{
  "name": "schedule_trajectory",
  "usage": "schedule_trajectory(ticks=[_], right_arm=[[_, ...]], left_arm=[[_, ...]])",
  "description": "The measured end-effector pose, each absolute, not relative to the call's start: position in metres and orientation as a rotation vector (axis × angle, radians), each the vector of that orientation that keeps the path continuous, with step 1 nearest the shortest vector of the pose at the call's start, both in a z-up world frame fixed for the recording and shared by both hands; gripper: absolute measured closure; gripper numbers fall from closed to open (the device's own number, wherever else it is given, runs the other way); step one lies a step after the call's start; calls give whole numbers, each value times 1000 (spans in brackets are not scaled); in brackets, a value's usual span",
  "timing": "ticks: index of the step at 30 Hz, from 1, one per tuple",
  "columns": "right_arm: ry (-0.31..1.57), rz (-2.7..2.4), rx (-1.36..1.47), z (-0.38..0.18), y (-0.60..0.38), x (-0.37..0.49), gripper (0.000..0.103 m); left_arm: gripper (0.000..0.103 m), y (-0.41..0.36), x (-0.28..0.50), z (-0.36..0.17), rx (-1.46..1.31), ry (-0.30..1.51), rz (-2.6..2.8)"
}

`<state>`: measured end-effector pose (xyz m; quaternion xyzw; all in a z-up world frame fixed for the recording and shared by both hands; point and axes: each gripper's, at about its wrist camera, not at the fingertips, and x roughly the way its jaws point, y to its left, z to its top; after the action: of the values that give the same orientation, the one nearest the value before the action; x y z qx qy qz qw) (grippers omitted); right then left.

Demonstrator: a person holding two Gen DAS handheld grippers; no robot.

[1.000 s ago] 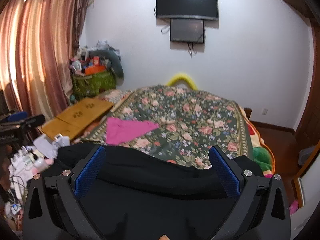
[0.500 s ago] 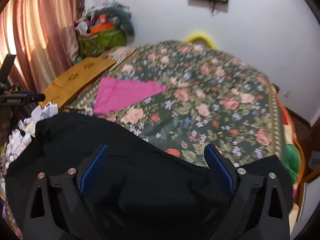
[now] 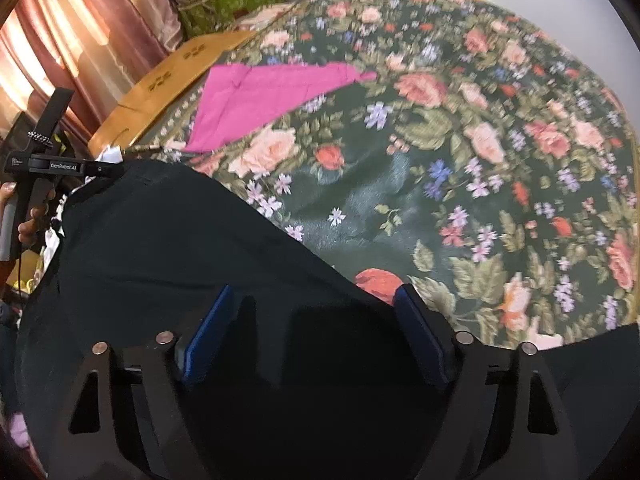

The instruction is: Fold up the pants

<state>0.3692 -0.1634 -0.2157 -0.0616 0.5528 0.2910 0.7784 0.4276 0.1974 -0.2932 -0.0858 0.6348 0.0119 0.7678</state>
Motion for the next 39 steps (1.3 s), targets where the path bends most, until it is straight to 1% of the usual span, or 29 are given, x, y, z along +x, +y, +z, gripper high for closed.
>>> schedule_trajectory(ticks=[2,4,6,7,8,9,10,11,12,13,16,19,26,29,32,39], right_arm=[[1217,639,-114,-224,-161,371,27],[1205,624,-103,-227,-157,369,27],[1180,625,-135,-227,-149,360,28],[1164,641,-158,-227,-145,356,39],[1160,664,-157,-225,-143,354,53],[1167,677,-145,-224,-143,352,58],[1173,684,-138,-224,-143,352,69],[1175,684,-140,-223,-143,351,84],[1176,676,-148,-224,-142,352,91],[1178,676,-147,-224,-142,351,94],[1155,655,-180,-219,-140,347,96],[1100,626,-218,-206,-141,343,97],[917,536,-229,-147,-155,354,97],[860,511,-215,-123,-160,351,97],[842,519,-215,-113,-161,338,97],[842,544,-264,-113,-165,290,97]], left_arm=[[33,196,430,-299,-221,1398,0],[33,198,432,-302,-267,1399,-21],[37,200,431,-303,-300,1392,-19],[45,200,431,-303,-297,1390,-14],[52,200,430,-302,-287,1386,-8],[53,200,428,-300,-284,1380,-8],[59,200,426,-298,-286,1373,-12],[78,201,425,-296,-272,1368,2],[84,201,423,-294,-246,1367,23],[94,201,423,-291,-239,1364,26],[96,200,421,-280,-210,1335,44],[97,194,419,-256,-146,1266,49],[98,186,416,-179,-127,1056,30],[98,181,417,-156,-121,1003,26],[98,174,411,-148,-86,977,26],[98,169,371,-148,-62,963,15]])
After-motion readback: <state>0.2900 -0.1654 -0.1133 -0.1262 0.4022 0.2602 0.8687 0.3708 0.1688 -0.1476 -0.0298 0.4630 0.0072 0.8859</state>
